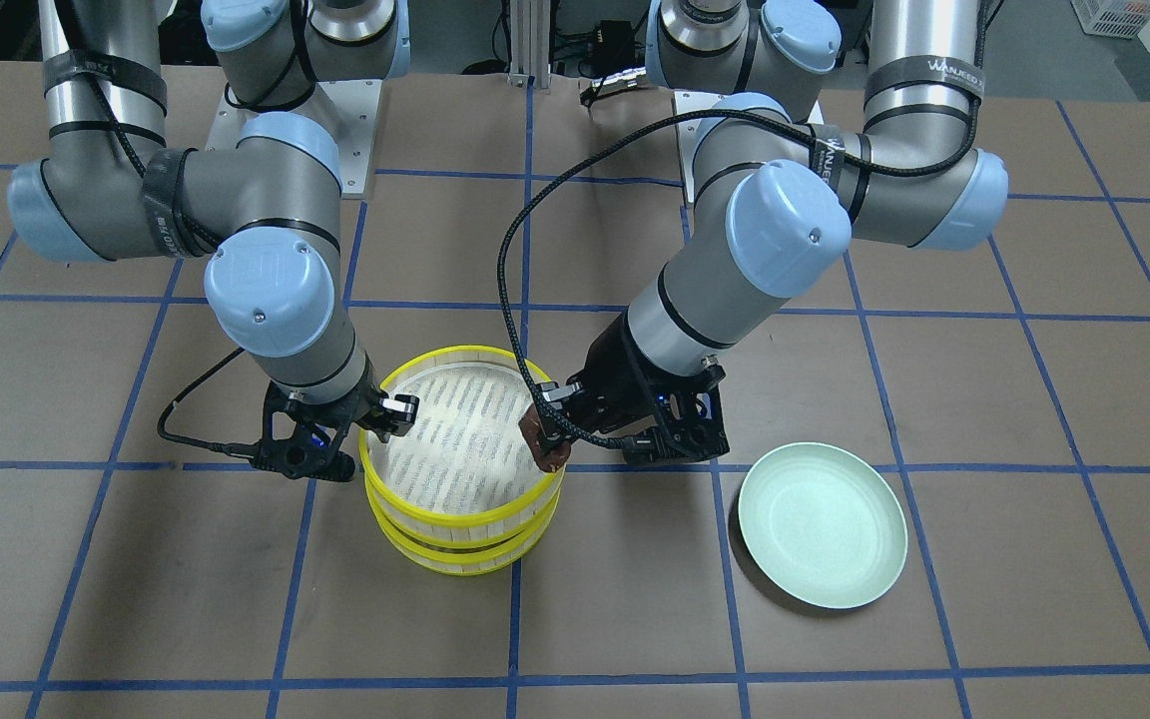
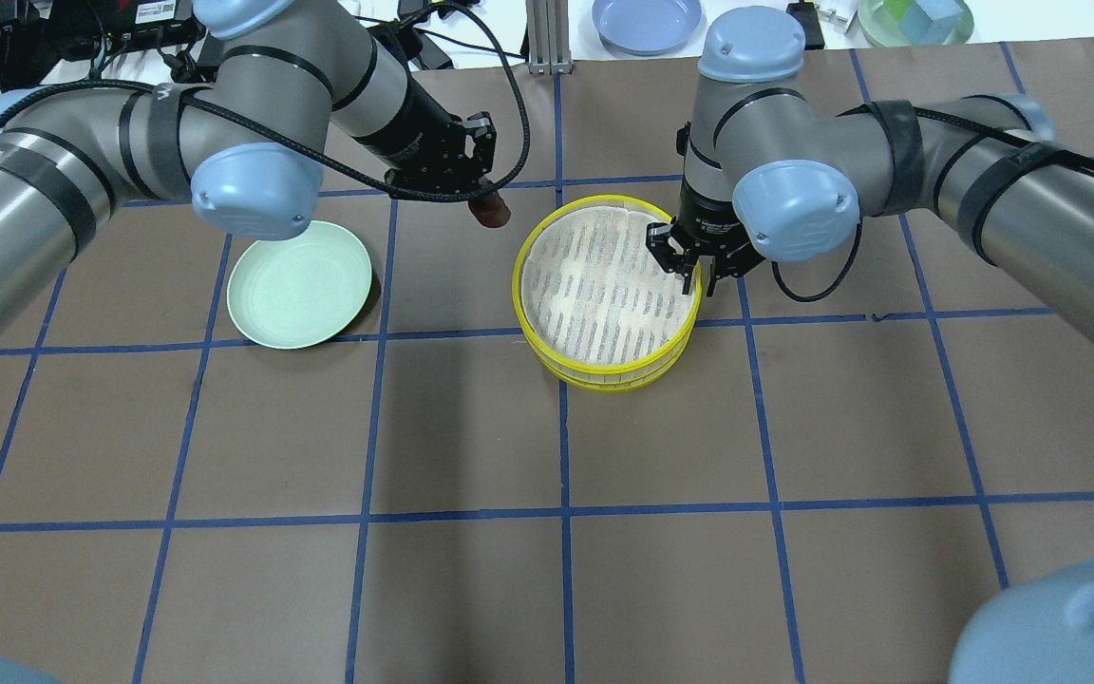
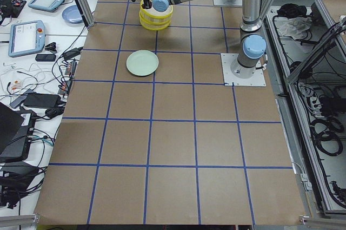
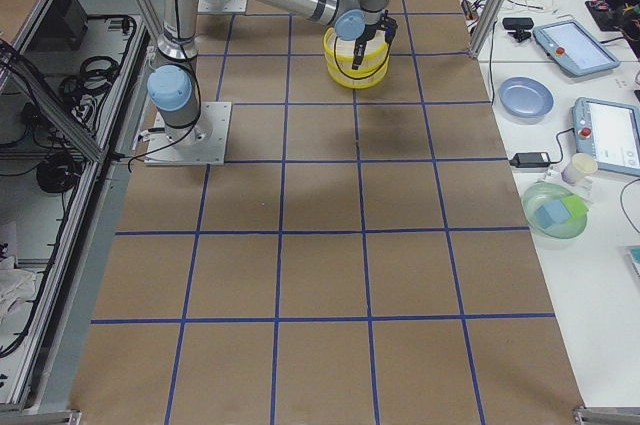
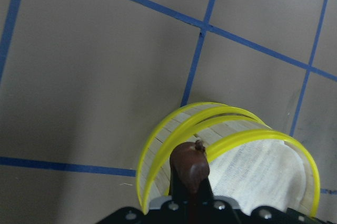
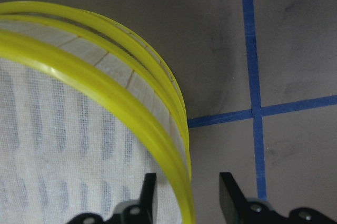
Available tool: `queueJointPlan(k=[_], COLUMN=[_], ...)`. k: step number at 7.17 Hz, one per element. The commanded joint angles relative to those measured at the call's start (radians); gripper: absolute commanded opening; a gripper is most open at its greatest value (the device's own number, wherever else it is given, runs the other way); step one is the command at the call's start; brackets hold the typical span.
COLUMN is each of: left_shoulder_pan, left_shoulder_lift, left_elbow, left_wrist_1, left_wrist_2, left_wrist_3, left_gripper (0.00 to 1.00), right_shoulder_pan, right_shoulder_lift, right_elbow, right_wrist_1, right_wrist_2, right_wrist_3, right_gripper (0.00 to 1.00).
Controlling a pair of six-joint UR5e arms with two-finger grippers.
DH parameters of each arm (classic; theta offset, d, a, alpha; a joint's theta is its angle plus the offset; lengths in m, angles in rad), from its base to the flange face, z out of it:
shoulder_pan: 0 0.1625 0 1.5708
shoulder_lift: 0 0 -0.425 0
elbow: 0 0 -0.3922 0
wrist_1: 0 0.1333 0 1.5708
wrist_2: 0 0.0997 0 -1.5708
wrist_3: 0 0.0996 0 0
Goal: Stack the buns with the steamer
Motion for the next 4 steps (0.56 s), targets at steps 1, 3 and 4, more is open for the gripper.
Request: queueJointPlan(k=[1, 3, 4], left_shoulder_pan=[-0.007, -0.007, -0.007], left_shoulder_lift=[-0.004, -0.002, -0.004], left_elbow=[-0.008, -0.009, -0.014], left_wrist_1=[0.017, 0.015, 0.009], left_wrist_2=[-0.038, -0.036, -0.038], left_wrist_3=[-0.027, -0.026, -0.019], left_gripper=[0.0, 0.0, 0.0], right_shoulder_pan=[-0.007, -0.019, -0.028], right_shoulder_lift=[-0.01, -0.004, -0.002], right_elbow=[-0.006, -0.012, -0.027], right_wrist_1=[-0.003, -0.006, -0.006], right_wrist_2=[-0.02, -0.031, -0.029], right_wrist_3=[-0.01, -0.042, -0.047], right_gripper=[0.67, 0.67, 0.68])
